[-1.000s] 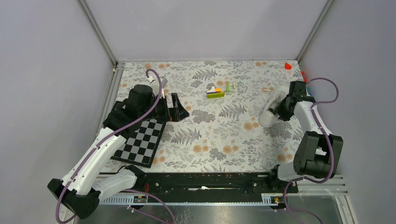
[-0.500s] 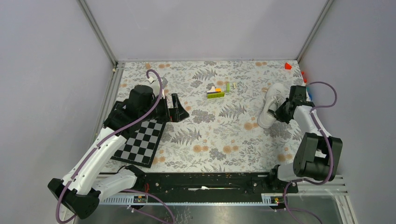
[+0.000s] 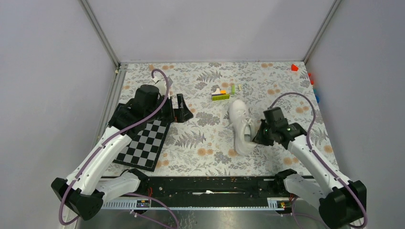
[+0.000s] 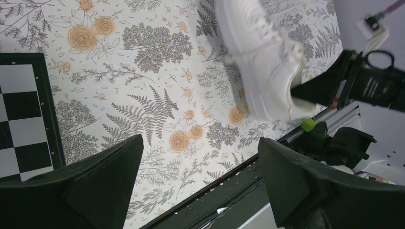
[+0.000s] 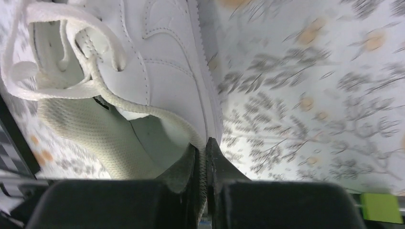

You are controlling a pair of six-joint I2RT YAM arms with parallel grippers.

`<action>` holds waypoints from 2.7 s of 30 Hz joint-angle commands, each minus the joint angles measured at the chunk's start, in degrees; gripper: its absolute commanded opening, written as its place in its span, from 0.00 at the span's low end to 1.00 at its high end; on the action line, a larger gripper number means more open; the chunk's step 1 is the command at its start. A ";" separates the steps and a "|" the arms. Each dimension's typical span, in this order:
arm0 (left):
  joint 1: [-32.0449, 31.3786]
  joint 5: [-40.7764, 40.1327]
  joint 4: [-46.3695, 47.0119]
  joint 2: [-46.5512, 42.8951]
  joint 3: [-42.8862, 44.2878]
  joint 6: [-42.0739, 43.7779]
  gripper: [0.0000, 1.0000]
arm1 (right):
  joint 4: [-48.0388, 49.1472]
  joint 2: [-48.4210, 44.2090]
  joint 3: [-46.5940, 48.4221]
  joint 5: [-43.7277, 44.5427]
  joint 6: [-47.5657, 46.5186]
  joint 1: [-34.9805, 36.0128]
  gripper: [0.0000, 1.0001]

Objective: Tie the shoes
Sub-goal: Move the shoe to the center of the board.

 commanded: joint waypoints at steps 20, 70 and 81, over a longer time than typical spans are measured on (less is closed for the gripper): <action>0.27 7.00 10.82 1.32 -9.09 -9.82 0.93 | 7.81 9.07 2.31 13.41 24.70 36.16 0.00; -9.75 17.41 37.24 36.71 -5.63 -11.12 0.00 | 10.45 -1.58 0.81 -2.03 12.11 12.17 0.68; -9.61 12.81 28.67 31.65 3.04 -6.95 0.00 | 10.42 2.08 4.52 -2.09 7.79 10.98 0.69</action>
